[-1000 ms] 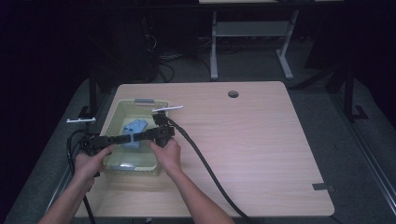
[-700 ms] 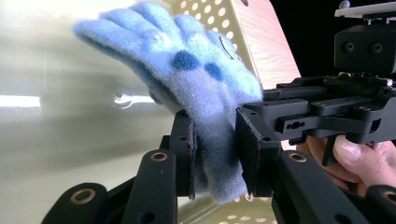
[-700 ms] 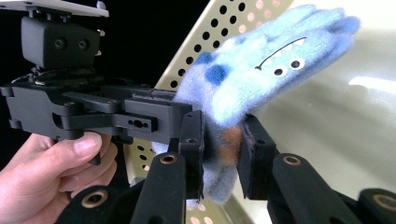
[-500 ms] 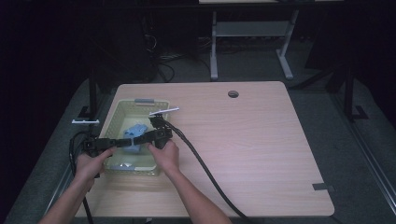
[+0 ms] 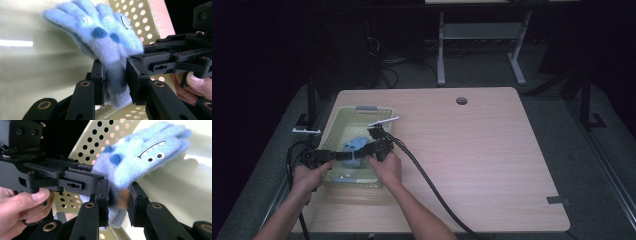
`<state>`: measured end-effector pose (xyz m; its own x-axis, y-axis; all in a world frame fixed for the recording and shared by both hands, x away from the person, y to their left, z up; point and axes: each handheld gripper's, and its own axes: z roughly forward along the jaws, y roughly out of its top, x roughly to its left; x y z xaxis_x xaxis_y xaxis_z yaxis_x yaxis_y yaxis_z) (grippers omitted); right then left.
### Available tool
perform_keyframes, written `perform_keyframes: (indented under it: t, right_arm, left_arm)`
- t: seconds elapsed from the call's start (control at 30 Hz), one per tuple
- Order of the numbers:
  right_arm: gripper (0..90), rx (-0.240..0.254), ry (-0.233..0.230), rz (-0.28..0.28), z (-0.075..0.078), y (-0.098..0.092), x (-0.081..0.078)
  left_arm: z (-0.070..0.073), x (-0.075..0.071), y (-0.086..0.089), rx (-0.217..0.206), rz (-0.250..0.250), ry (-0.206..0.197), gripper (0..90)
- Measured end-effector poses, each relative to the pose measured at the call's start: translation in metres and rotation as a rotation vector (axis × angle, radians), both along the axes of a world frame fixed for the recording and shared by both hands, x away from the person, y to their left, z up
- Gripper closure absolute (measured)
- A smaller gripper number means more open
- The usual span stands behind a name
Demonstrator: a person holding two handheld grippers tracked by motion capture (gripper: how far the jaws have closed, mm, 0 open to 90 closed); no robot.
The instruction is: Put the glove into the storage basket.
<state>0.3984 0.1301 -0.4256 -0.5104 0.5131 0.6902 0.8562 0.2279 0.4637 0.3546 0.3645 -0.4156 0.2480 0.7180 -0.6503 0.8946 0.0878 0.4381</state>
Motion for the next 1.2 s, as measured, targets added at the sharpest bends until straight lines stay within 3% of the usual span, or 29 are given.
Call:
perform_keyframes:
  t: [0.47, 0.53, 1.2]
  right_arm:
    - [72.0, -0.074, -0.027, -0.001, 0.005, 0.0065, -0.0037]
    - [71.9, -0.077, -0.03, -0.005, 0.0046, 0.0073, -0.0037]
    - [70.8, -0.113, -0.056, -0.004, 0.007, 0.0087, -0.0052]
  left_arm:
    - [0.0003, 0.0012, -0.0024, 0.04, -0.004, 0.01, 68.6]
    - [0.0002, 0.002, -0.0034, 0.057, -0.013, 0.007, 68.5]
    - [0.0003, 0.0019, -0.0051, 0.083, -0.013, 0.008, 68.4]
